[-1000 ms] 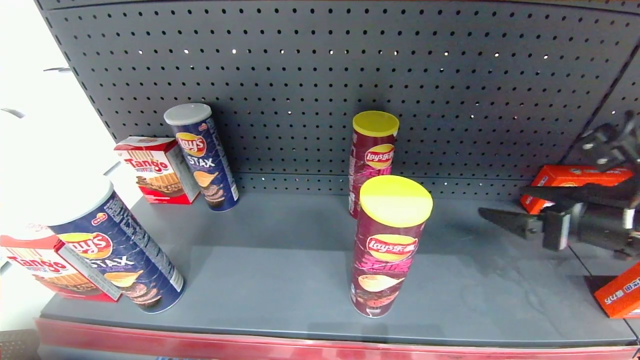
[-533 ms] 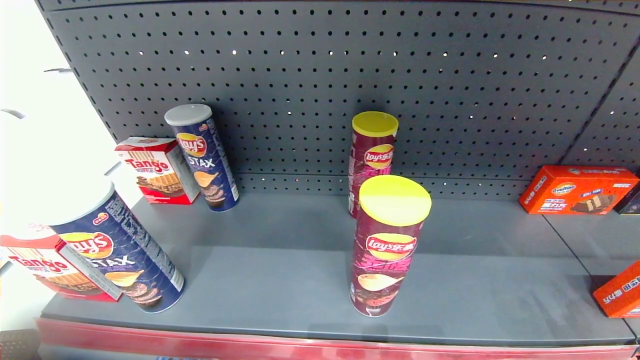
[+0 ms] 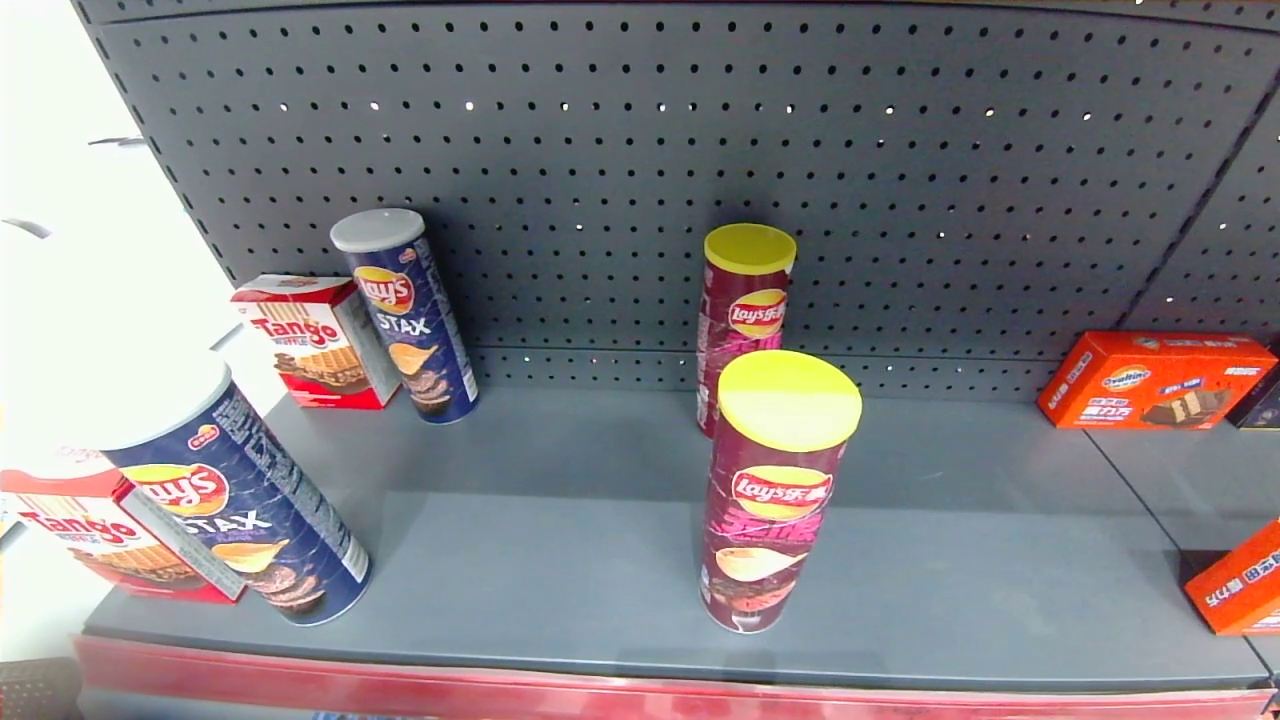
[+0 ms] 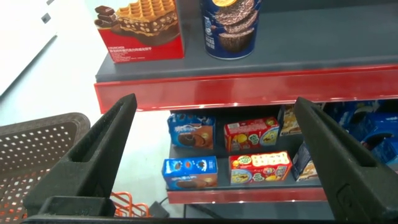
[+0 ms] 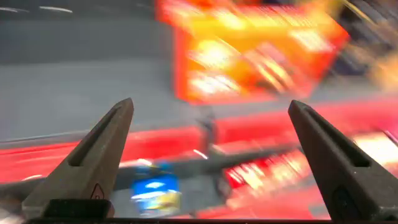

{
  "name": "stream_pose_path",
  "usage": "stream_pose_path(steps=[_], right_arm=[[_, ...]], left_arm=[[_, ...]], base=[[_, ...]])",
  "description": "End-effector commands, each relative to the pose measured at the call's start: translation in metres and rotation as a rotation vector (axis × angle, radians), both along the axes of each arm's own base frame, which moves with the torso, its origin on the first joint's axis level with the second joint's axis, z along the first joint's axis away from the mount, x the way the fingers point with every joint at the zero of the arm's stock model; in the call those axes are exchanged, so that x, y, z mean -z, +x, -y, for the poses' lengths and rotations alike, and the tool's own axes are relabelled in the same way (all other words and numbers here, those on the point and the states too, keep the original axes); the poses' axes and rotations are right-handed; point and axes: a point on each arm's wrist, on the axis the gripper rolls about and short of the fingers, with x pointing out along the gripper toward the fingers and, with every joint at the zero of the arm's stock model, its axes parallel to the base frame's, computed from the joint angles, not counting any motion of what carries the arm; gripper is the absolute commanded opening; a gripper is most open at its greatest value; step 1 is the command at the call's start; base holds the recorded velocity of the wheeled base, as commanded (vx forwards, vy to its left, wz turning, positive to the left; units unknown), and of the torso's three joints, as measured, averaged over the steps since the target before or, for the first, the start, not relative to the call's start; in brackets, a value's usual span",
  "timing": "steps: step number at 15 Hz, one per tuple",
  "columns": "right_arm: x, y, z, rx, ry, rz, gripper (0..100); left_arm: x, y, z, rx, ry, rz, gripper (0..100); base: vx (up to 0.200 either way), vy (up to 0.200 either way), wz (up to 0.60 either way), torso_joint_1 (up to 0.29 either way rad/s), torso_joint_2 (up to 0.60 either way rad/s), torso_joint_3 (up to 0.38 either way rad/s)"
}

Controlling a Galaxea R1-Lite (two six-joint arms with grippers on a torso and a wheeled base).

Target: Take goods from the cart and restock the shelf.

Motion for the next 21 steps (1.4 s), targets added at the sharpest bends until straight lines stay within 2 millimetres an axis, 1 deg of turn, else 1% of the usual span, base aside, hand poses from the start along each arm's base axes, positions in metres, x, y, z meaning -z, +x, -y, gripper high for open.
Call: stream_pose_path(steps=[1,2,3,5,17,18,19,20,21], right_arm=[[0.0111,-0.0005,-0.0010,-0.040,0.015,-0.015,100],[0.0119,0.0001,-0.0040,-0.175,0.017,-0.024,100],[0.0141,0.0002,-0.0057,-0.250,0.017,-0.047,100],[0.0183,0.0001,-0.0058,-0.256,0.002,-0.094,100],[0.0180,-0.0001,-0.0056,-0.257,-0.001,-0.090,100],[0.0184,-0.0013,-0.0043,-0.342,-0.007,-0.076,100],[0.0185,-0.0015,-0.0040,-0.359,-0.008,-0.073,100],[0.0199,-0.0069,-0.0045,-0.327,-0.014,-0.002,100],[0.0199,-0.0069,-0.0045,-0.330,-0.016,-0.002,100]], left_arm=[[0.0000,0.0001,0.0000,-0.001,0.000,-0.001,100],[0.0000,0.0001,0.0000,-0.001,0.000,-0.001,100],[0.0000,0.0001,0.0000,-0.001,0.000,-0.001,100],[0.0000,0.0001,0.0000,-0.001,0.003,-0.001,100],[0.0000,0.0001,-0.0001,-0.002,-0.006,-0.001,100],[0.0000,0.0001,-0.0001,-0.002,-0.012,-0.001,100],[0.0000,0.0001,0.0000,-0.001,-0.011,-0.001,100],[0.0000,0.0001,0.0000,0.001,-0.012,-0.002,100],[0.0000,0.0001,0.0000,0.001,-0.012,-0.002,100]], base=[[0.000,0.000,0.00,0.000,0.00,0.000],[0.000,0.000,0.00,0.000,0.00,0.000],[0.000,0.000,0.00,0.000,0.00,0.000],[0.000,0.000,0.00,0.000,0.00,0.000],[0.000,0.000,0.00,0.000,0.00,0.000],[0.000,0.000,0.00,0.000,0.00,0.000],[0.000,0.000,0.00,0.000,0.00,0.000],[0.000,0.000,0.00,0.000,0.00,0.000],[0.000,0.000,0.00,0.000,0.00,0.000]])
